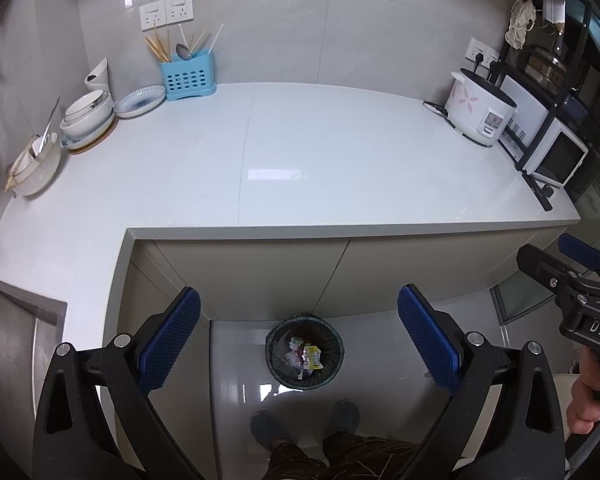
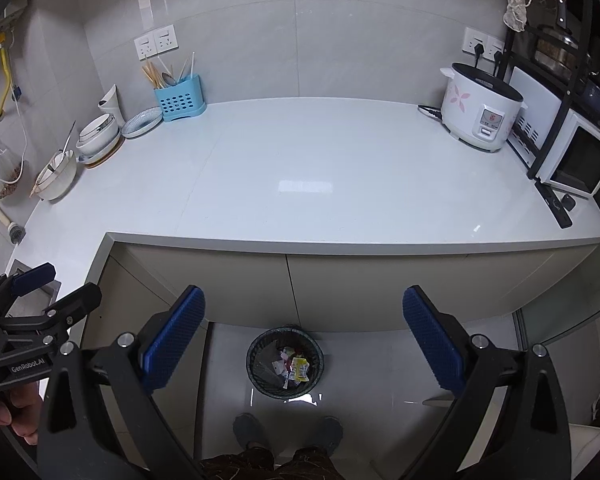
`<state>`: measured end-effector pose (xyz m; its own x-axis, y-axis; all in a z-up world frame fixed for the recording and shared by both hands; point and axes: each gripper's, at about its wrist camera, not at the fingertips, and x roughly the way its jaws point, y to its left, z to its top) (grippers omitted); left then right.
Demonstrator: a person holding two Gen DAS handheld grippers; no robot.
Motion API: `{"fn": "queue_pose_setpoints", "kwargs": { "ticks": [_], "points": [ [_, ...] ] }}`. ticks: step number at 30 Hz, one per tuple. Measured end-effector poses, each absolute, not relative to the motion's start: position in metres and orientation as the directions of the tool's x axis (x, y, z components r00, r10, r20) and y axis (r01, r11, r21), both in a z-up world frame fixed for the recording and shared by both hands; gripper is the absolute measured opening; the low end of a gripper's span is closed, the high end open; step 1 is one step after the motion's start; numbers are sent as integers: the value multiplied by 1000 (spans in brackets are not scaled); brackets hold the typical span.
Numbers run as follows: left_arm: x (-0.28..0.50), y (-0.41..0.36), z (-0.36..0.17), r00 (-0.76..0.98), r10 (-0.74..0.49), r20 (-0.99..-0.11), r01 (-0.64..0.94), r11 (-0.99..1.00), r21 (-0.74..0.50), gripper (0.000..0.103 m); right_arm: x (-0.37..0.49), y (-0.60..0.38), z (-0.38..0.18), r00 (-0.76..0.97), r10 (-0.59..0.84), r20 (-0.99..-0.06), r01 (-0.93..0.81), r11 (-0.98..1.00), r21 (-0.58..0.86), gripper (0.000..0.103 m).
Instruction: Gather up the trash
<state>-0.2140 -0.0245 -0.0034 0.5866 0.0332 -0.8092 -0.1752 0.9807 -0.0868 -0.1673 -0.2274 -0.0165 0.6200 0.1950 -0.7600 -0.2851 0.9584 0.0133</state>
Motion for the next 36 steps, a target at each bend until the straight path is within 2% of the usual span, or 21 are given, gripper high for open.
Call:
{"fn": "queue_pose_setpoints", "kwargs": {
  "ticks": [36],
  "points": [
    [-209, -29, -8, 584, 59, -810, -189, 980, -64, 97, -167, -231, -27, 601, 189, -777, -279, 960, 18, 95]
  ]
}}
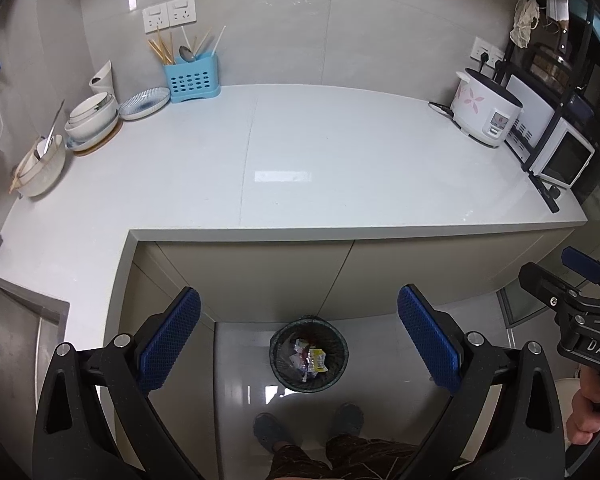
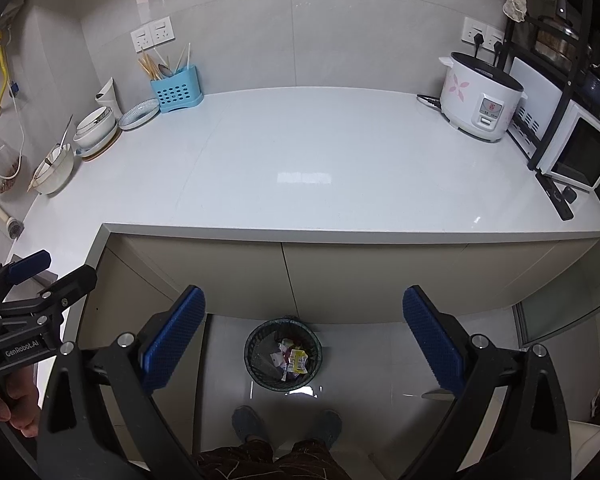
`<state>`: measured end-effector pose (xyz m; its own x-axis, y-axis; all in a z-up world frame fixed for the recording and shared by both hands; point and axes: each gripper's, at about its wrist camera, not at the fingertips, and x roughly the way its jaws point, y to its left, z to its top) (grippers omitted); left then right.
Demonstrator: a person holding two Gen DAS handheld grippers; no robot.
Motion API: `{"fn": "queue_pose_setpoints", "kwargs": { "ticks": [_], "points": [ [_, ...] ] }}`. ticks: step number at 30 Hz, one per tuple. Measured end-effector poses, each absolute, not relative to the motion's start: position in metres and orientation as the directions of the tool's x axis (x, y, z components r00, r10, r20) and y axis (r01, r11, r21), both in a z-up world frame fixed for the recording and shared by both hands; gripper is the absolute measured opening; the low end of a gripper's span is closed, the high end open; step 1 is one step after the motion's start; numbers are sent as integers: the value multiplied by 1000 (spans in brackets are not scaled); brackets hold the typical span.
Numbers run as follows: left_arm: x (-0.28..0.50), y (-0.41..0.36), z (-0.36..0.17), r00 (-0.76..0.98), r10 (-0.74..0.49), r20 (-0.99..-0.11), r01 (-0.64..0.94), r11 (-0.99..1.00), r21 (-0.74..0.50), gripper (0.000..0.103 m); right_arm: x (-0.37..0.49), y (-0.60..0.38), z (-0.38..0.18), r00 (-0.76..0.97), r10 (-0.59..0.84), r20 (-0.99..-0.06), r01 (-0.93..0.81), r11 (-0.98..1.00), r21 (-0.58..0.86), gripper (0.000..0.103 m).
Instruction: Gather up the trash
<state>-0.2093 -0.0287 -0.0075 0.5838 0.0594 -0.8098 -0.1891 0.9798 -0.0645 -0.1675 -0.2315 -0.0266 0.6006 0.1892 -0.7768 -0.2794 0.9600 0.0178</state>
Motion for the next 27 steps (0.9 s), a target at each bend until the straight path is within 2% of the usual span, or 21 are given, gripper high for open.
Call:
{"fn": "queue_pose_setpoints", "kwargs": {
  "ticks": [27],
  "points": [
    [-204, -40, -9, 577, 58, -815, -163, 986, -45, 97, -163, -234, -28, 597, 188, -780, -283, 959, 15, 95]
  ]
}}
